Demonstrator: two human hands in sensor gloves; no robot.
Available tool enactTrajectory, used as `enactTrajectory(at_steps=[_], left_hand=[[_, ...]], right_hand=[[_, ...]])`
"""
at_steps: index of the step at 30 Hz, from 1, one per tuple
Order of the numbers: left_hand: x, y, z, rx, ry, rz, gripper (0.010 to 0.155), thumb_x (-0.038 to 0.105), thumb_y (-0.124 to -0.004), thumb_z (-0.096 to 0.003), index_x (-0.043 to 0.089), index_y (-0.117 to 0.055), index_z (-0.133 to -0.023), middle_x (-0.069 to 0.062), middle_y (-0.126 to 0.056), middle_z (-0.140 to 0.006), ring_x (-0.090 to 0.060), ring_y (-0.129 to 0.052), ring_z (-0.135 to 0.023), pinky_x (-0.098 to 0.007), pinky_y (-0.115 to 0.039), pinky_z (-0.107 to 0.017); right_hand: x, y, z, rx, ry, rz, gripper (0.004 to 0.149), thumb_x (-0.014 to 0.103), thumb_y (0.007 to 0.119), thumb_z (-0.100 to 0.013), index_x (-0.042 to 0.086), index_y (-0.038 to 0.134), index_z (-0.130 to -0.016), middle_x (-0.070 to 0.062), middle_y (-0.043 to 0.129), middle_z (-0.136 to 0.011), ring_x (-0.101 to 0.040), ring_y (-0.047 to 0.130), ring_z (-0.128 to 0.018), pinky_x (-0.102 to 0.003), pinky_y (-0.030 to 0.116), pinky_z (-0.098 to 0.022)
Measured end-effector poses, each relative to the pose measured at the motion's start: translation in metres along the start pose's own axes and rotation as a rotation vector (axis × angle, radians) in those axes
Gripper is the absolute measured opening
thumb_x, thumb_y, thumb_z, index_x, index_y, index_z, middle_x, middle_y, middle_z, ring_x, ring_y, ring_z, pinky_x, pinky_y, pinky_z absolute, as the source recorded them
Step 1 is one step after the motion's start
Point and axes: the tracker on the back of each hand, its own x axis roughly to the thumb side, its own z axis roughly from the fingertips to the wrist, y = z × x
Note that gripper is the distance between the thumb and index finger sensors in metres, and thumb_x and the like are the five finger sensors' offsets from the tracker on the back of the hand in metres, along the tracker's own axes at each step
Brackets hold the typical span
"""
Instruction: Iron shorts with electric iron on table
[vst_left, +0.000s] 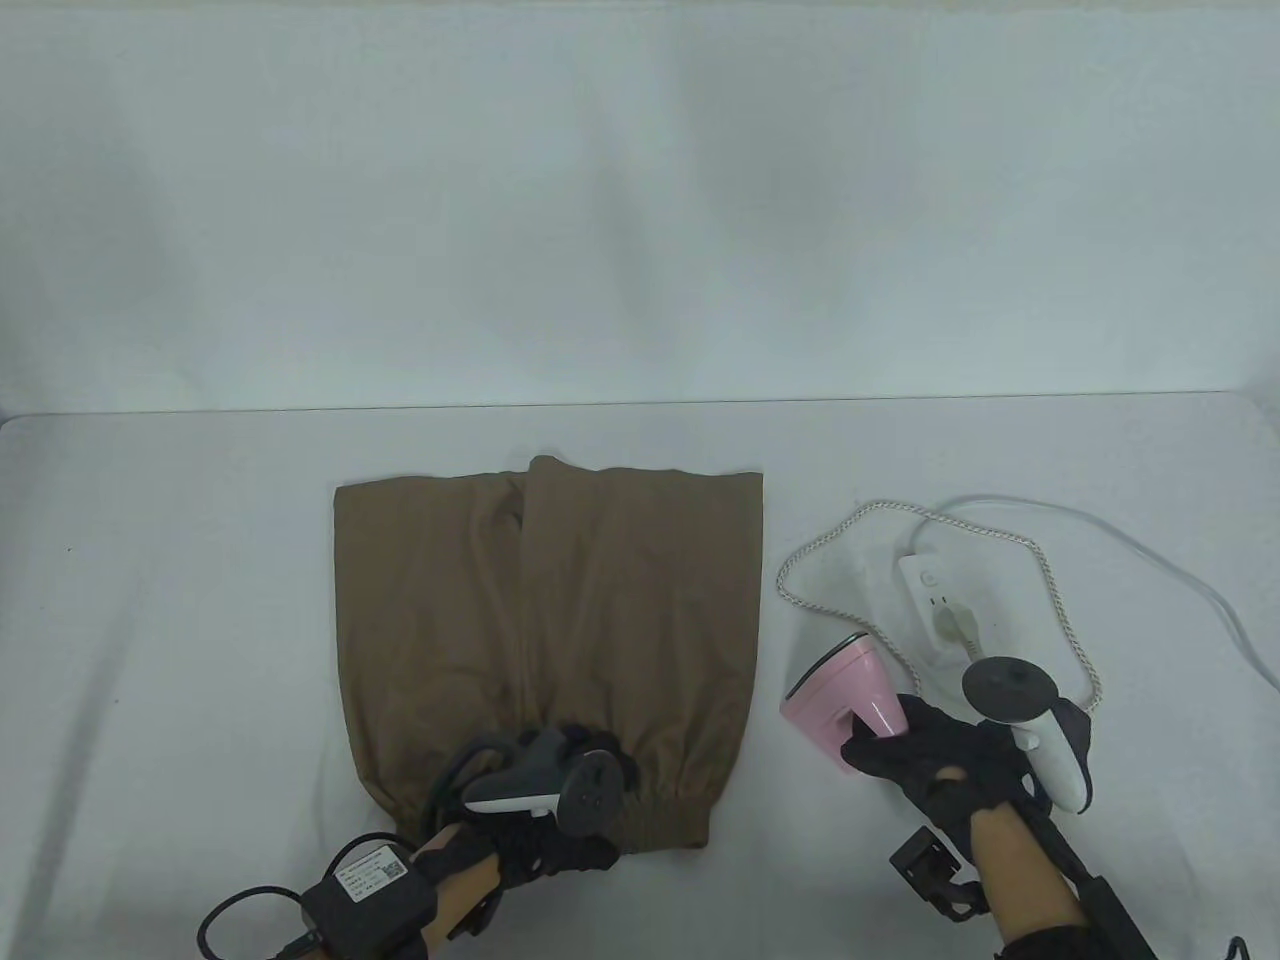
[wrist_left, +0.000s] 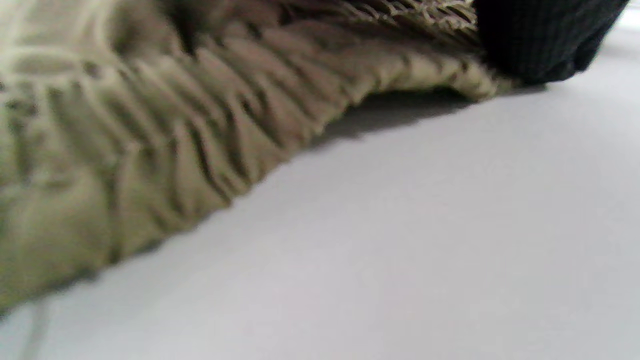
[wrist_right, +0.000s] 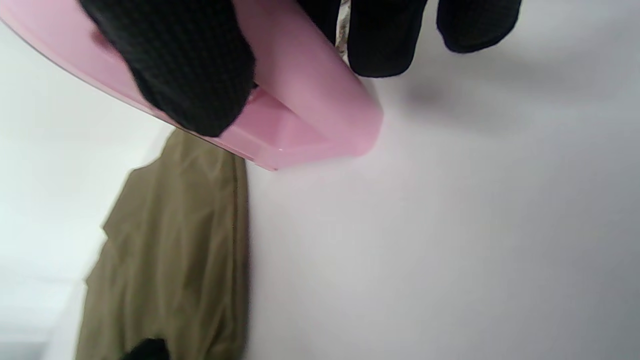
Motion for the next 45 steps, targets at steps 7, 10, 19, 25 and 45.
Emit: enactTrajectory(at_steps=[7,10,19,25,45], left_hand=[[0.0,0.0,0.0,-0.01,0.001,0.002,0.087,0.062,-0.072,-0.0467,0.029,-0.03,-0.115,-0.004,-0.027,-0.123,-0.036,-0.033,-0.114,-0.063,-0.04,-0.079],[0.0,0.0,0.0,-0.013,0.0,0.003,0.087,0.062,-0.072,-0.0468,0.029,-0.03,-0.115,-0.004,-0.026,-0.123,-0.036,-0.033,-0.114,-0.064,-0.04,-0.079],[-0.001,0.0,0.0,-0.021,-0.001,0.013,0.087,0.062,-0.071,-0.047,0.029,-0.028,-0.115,-0.004,-0.025,-0.123,-0.036,-0.031,-0.114,-0.064,-0.04,-0.079],[-0.002,-0.001,0.0,-0.037,-0.002,0.025,0.087,0.063,-0.07,-0.0472,0.03,-0.026,-0.115,-0.004,-0.022,-0.122,-0.036,-0.028,-0.114,-0.064,-0.038,-0.079],[-0.007,-0.004,0.0,-0.021,-0.01,0.088,0.088,0.063,-0.071,-0.0465,0.031,-0.025,-0.114,-0.002,-0.02,-0.122,-0.034,-0.024,-0.113,-0.064,-0.035,-0.078]], right_hand=[[-0.007,-0.004,-0.011,-0.055,-0.139,-0.218,0.046,0.04,0.093,-0.045,0.047,0.072,-0.085,0.018,0.076,-0.097,-0.036,0.07,-0.1,-0.054,0.064,-0.072],[-0.007,-0.006,-0.014,-0.059,-0.193,-0.305,0.048,0.042,0.092,-0.045,0.045,0.071,-0.088,0.016,0.078,-0.095,-0.033,0.069,-0.099,-0.063,0.062,-0.071],[0.013,-0.02,-0.011,-0.01,-0.249,-0.342,0.055,0.052,0.088,-0.047,0.045,0.065,-0.097,0.012,0.075,-0.094,-0.027,0.074,-0.093,-0.076,0.067,-0.06],[0.057,-0.043,0.0,-0.041,-0.256,-0.209,0.061,0.055,0.09,-0.043,0.043,0.066,-0.097,0.012,0.085,-0.085,-0.024,0.087,-0.08,-0.069,0.075,-0.054],[0.229,0.008,-0.05,-0.23,-0.365,0.497,0.067,0.062,0.09,-0.037,0.039,0.073,-0.098,0.009,0.095,-0.071,-0.017,0.099,-0.054,-0.055,0.082,-0.033]])
